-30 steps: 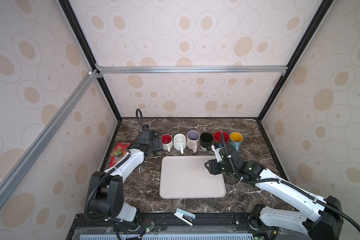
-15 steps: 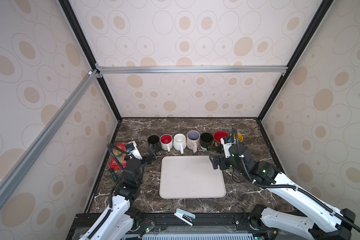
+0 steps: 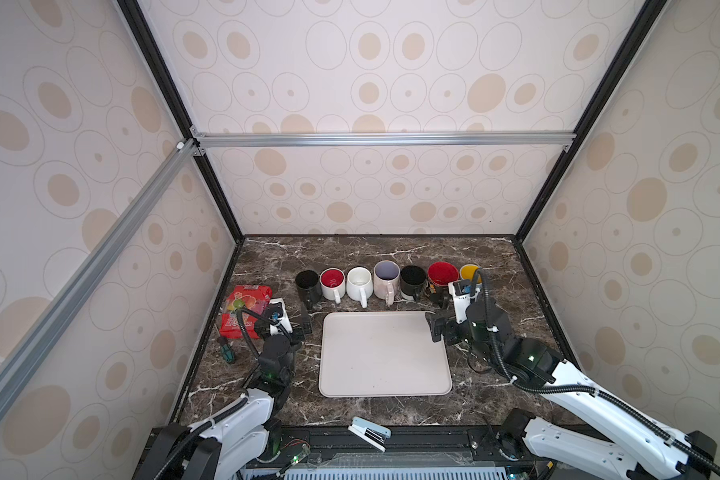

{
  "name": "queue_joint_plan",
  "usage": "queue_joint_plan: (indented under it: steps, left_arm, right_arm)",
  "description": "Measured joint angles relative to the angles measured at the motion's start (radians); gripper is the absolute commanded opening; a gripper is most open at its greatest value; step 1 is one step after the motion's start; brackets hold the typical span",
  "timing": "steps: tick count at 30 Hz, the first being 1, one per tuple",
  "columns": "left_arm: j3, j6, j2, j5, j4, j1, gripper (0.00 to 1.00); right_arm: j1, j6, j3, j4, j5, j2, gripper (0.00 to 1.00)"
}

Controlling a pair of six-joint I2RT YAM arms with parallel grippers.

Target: Turn the mug right side up

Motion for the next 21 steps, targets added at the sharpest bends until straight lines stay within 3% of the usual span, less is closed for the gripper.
queue_joint_plan:
  steps: [6,11,15,18,21]
  left_arm:
    - [-0.042,0.075,0.161,-0.030,0.191,0.115,1.00]
    - [-0.024,0.065,0.310,0.093,0.329,0.237,1.00]
    - [0.046,0.049,0.518,0.189,0.433,0.278,1.00]
    - [0.063,0.048,0.546,0.246,0.430,0.283,1.00]
    - [0.095,0.049,0.546,0.288,0.414,0.283,1.00]
  right_arm:
    - [0.000,-0.010,-0.007,-0.027,0.033,-0.004,0.98]
    - [0.000,-0.050,-0.104,0.066,0.082,-0.028,0.98]
    - [-0.007,-0.101,-0.141,0.116,0.140,-0.019,0.98]
    - [-0.057,-0.178,-0.149,0.156,0.194,-0.018,0.98]
    - [-0.177,-0.252,-0.185,0.230,0.231,-0.024,0.98]
